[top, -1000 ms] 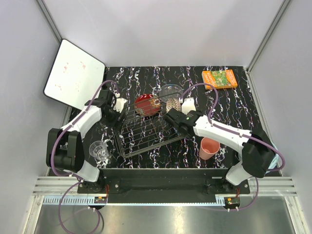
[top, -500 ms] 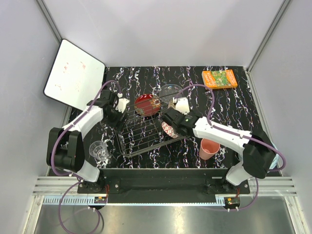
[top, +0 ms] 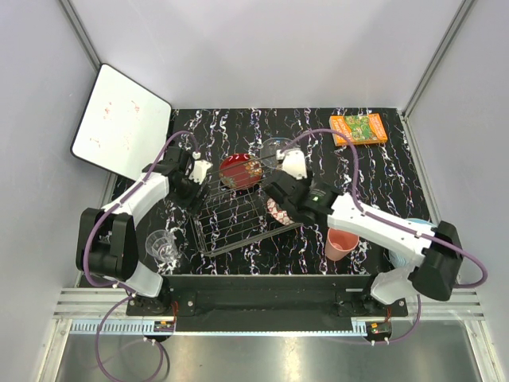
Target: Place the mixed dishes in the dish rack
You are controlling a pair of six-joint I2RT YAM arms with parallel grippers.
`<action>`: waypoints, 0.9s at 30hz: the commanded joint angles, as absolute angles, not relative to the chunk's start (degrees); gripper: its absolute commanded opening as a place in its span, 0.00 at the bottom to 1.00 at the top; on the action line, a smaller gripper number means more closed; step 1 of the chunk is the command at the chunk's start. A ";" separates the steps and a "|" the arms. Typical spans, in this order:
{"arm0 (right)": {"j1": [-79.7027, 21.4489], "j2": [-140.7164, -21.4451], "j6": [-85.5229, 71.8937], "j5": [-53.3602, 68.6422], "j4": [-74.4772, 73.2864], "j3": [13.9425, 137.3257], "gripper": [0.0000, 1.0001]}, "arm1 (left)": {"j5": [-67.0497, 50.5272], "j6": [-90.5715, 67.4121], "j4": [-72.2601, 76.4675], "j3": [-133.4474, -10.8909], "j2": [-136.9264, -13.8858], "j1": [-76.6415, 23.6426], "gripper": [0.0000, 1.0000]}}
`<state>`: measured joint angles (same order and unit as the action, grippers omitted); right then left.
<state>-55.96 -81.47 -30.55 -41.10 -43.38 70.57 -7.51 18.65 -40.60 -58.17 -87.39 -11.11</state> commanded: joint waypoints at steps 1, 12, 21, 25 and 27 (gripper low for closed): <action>-60.72 -87.09 -23.31 -41.40 -40.52 75.14 0.69 | -9.41 19.60 -38.50 -59.77 -86.04 -12.04 0.75; -63.72 -96.50 -18.28 -45.87 -42.19 79.63 0.72 | -9.93 19.60 -37.97 -58.89 -84.64 -12.04 0.75; -63.81 -103.44 -17.23 -49.66 -42.19 82.44 0.72 | -10.37 19.78 -37.27 -57.66 -83.94 -11.95 0.75; -63.81 -105.73 -16.96 -50.62 -41.75 82.79 0.73 | -10.11 20.21 -36.91 -57.13 -83.58 -11.95 0.75; -63.63 -106.61 -16.96 -51.06 -41.75 83.06 0.73 | -10.28 20.21 -36.74 -56.87 -83.58 -11.95 0.75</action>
